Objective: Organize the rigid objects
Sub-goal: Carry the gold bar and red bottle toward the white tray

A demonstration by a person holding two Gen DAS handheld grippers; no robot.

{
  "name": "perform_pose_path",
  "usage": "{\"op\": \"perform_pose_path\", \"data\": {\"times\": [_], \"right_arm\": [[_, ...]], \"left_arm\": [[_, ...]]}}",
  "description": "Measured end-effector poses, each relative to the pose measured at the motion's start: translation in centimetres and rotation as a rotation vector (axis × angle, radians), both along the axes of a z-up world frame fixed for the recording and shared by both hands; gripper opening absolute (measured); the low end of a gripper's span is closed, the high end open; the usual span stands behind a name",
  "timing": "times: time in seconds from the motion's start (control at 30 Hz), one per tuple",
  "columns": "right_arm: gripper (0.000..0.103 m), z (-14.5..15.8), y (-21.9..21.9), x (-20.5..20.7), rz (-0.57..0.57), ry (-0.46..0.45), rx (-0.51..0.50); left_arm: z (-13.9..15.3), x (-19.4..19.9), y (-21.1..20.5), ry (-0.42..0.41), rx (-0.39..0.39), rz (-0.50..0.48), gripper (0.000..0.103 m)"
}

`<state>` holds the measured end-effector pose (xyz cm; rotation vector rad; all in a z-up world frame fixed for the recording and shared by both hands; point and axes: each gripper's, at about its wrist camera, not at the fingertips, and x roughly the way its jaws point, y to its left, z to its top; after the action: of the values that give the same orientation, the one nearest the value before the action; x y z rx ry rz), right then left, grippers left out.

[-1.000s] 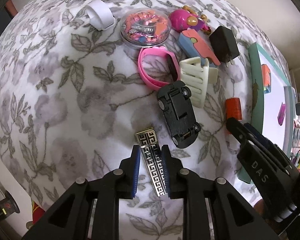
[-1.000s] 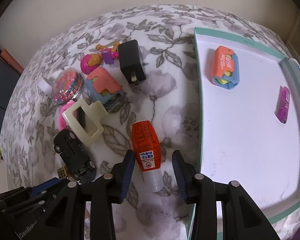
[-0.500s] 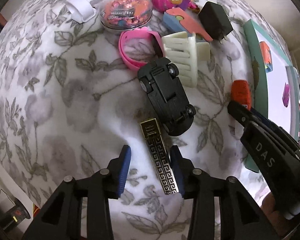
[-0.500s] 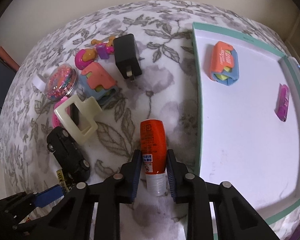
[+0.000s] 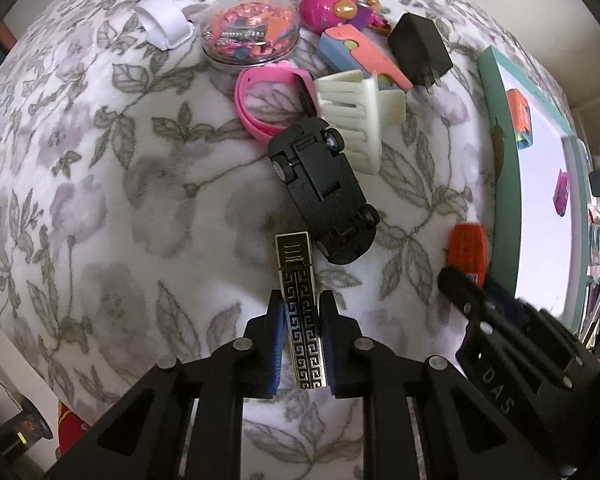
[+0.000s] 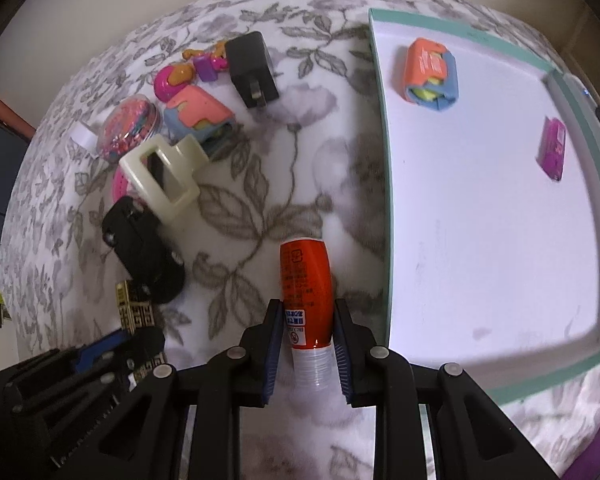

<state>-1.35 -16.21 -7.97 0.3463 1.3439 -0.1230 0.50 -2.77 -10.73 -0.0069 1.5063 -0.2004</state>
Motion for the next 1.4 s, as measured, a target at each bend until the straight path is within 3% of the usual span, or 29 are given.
{"op": "perform_pose_path", "data": {"times": [0.33,0.73,1.07,1.27,1.4], "right_arm": [[0.026,1.5,-0.9,-1.1,-0.029,-0.035,0.061],[0.026,5.2,-2.9,-1.5,-0.096,-0.166,0.085],[0.026,6.9,-5.2,-1.3,-0.159,-0.192,-0.018],[0.026,7.2,-8.2,-1.9,-0.236,-0.207,-0.036],[0.026,6.3,-10.4,-2.4,-0.266,-0.178,-0.099]], "left_arm": [[3.4,-0.9,0.6,-0.107,-0.034,0.014,0.016],[7.3,-1.6,0.6,-0.227,-0.080,-0.021,0.016],[7.5,-0.7,-2.0,-0.241,-0.126,-0.077,0.016],[8.6,-0.1,-5.6,-0.241,-0.124,-0.134,0.016],[9.5,0.4,-8.9,-0.262,-0.126,-0.198,0.016]]}}
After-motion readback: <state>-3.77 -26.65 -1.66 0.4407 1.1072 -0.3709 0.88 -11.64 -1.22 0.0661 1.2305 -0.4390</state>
